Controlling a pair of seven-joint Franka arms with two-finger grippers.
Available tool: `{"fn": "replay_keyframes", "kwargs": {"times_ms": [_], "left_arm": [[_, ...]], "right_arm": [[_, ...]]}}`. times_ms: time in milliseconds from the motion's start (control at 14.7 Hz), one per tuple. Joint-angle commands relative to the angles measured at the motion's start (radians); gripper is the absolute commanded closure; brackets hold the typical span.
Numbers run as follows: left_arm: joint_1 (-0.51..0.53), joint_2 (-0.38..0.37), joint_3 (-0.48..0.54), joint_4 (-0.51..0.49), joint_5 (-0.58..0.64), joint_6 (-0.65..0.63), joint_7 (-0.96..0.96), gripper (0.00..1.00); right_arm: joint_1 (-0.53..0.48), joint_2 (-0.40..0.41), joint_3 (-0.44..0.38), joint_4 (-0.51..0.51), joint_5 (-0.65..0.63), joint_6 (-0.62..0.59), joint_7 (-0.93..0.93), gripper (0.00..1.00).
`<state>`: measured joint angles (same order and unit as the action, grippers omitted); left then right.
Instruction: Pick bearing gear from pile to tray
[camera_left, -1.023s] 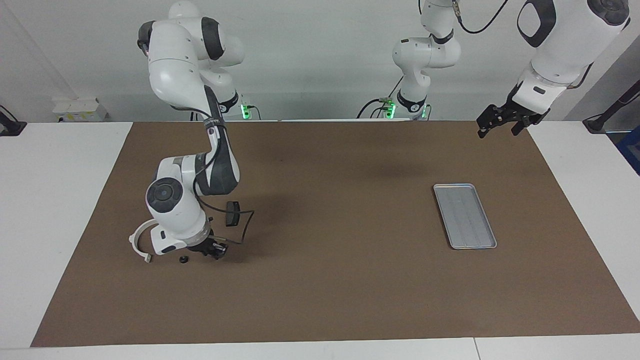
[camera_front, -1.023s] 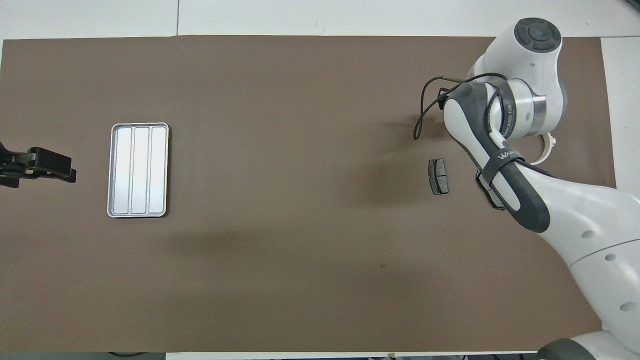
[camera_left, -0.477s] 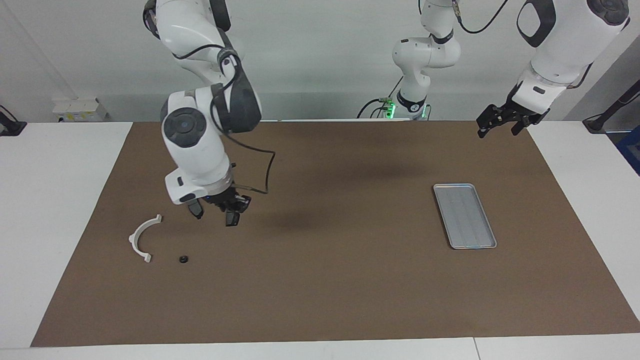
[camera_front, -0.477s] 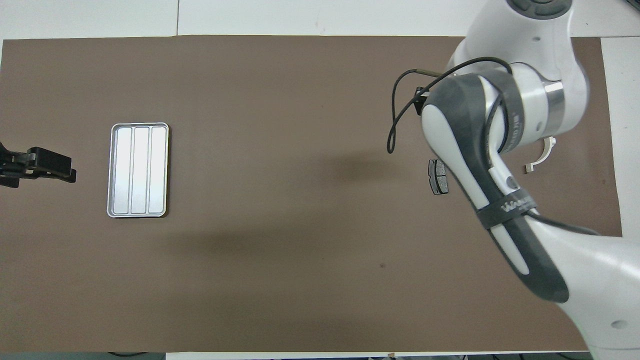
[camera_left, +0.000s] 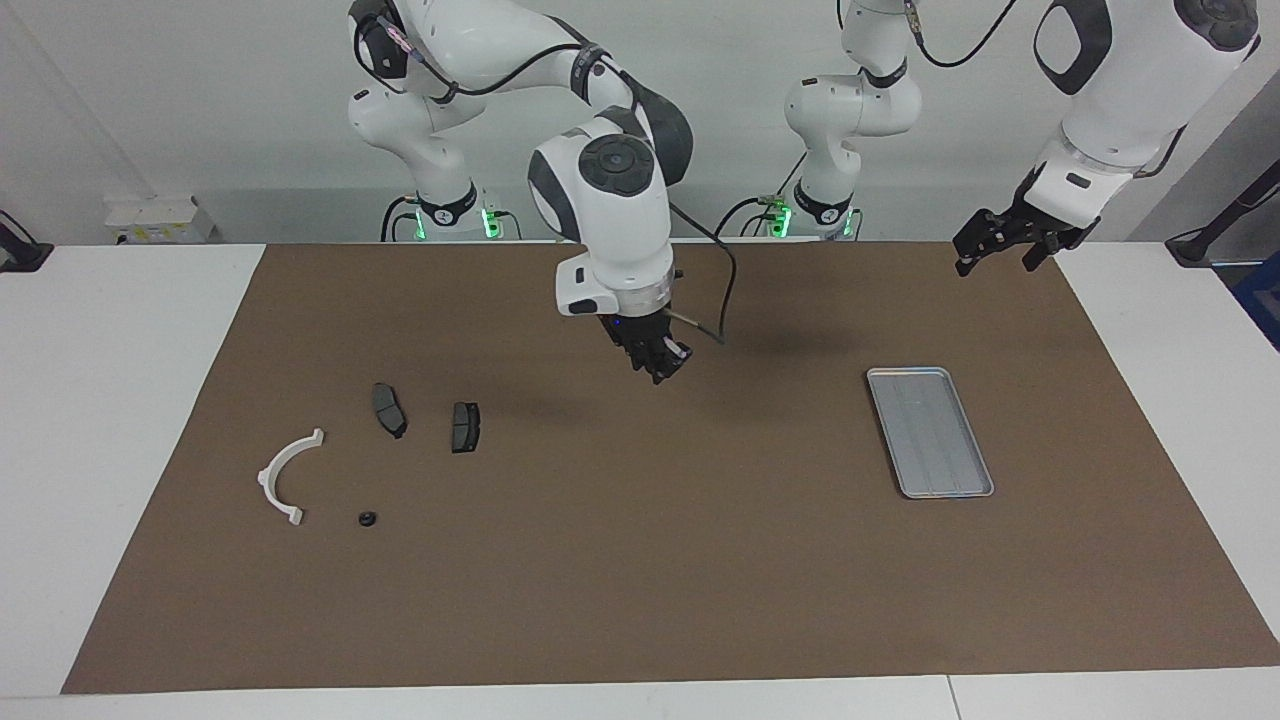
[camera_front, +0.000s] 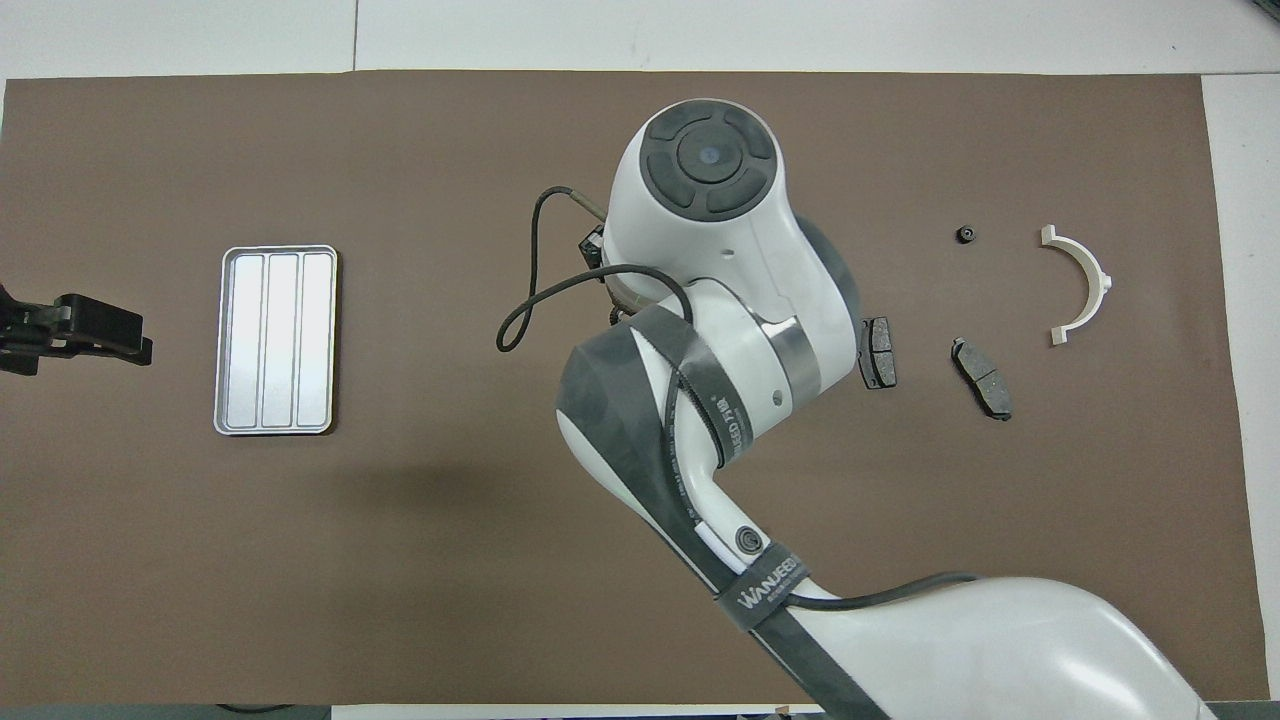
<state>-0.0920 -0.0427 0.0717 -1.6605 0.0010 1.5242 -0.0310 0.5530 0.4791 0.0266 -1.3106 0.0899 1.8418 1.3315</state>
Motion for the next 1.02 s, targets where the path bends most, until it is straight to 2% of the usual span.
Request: {"fn": "replay_keyframes", "kwargs": {"times_ms": [0,205,409,818,955], "left_arm": [[0.001,-0.031,-0.001,-0.033,-0.012,0.004,-0.009,0.00],[0.003,-0.031,-0.001,-0.033,-0.012,0.004,-0.009,0.00],[-0.003,-0.031,-0.015,-0.031,-0.012,0.007,-0.010,0.00],[0.003,-0.031,-0.015,-0.028,-0.010,0.022,-0.010,0.00],[0.012,-0.032,-0.006,-0.025,-0.012,0.024,-0.010,0.00]], "right_arm": [[0.042,0.032,-0.007,-0.007,-0.033,0.042,0.057,1.00],[0.125,0.128,-0.007,-0.006,-0.120,0.124,0.181,1.00],[0.133,0.188,-0.007,-0.018,-0.140,0.224,0.213,1.00],[0.117,0.196,-0.007,-0.180,-0.191,0.422,0.212,1.00],[0.116,0.194,-0.007,-0.187,-0.193,0.422,0.210,1.00]]}}
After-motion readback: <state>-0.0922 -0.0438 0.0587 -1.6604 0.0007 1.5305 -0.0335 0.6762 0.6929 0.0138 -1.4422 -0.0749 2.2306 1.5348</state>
